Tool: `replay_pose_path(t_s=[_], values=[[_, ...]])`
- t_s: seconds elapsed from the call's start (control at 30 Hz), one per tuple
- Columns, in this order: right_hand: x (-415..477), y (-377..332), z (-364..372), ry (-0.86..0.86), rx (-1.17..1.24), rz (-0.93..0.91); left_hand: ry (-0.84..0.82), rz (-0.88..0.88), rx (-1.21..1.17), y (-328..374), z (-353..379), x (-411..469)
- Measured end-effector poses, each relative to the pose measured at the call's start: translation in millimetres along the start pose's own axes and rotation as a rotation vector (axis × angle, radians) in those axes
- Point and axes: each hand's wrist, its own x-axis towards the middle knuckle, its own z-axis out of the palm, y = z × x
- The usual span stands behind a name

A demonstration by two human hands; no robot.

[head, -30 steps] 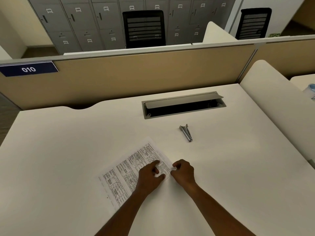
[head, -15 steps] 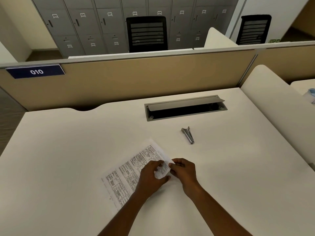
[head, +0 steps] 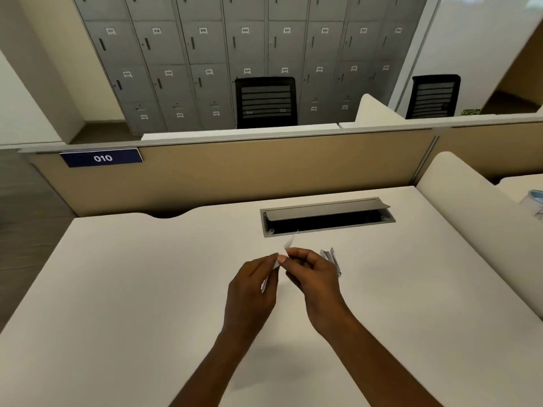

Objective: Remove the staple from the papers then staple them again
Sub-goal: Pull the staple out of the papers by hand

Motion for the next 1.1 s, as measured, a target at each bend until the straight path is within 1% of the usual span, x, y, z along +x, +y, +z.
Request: replay_pose_path(t_s=[0.1,0.13,0.2,0.3,0.37,0.4,0.47,0.57,0.77,0.93,1.1], values=[[-6.0,-24.0,9.1,-0.1,-0.113,-0.168,0.108,-0.015,-0.057,8.6,-16.1,18.3],[-6.9,-33.8,11.7,-0.137,-0.148,-0.236,0.14,-0.036,-0.096,12.3,-23.8,26.1],[-5.9,-51.2,10.1,-0.148,-0.22,-0.372,0.18,-0.112,-0.2,20.7,-36.0,38.4],[2.1,-79.4,1.8,-0.063,-0.429,-0.598,0.155,-0.308,-0.416,29.5,-55.7,52.9],[5.8,-97.1,-3.7,-0.039,-0.622,-0.769,0.112,-0.362,-0.521,33.2,-69.9,59.7],[7.2,-103.7,-5.8,-0.057,-0.699,-0.821,0.089,-0.367,-0.558,35.4,-75.5,62.2],[7.6,-111.4,-5.7,-0.126,-0.79,-0.833,0.057,-0.366,-0.623,39.6,-85.4,64.8],[5.3,-112.8,-0.8,-0.2,-0.852,-0.778,0.034,-0.379,-0.705,44.0,-92.6,63.5],[-2.6,-116.3,3.8,-0.235,-0.848,-0.808,0.036,-0.404,-0.799,48.0,-99.1,58.2],[-9.3,-124.5,7.3,-0.275,-0.847,-0.816,0.089,-0.432,-0.837,52.0,-103.0,59.6],[-14.0,-129.5,8.4,-0.267,-0.885,-0.814,0.116,-0.46,-0.897,57.0,-104.6,60.1]])
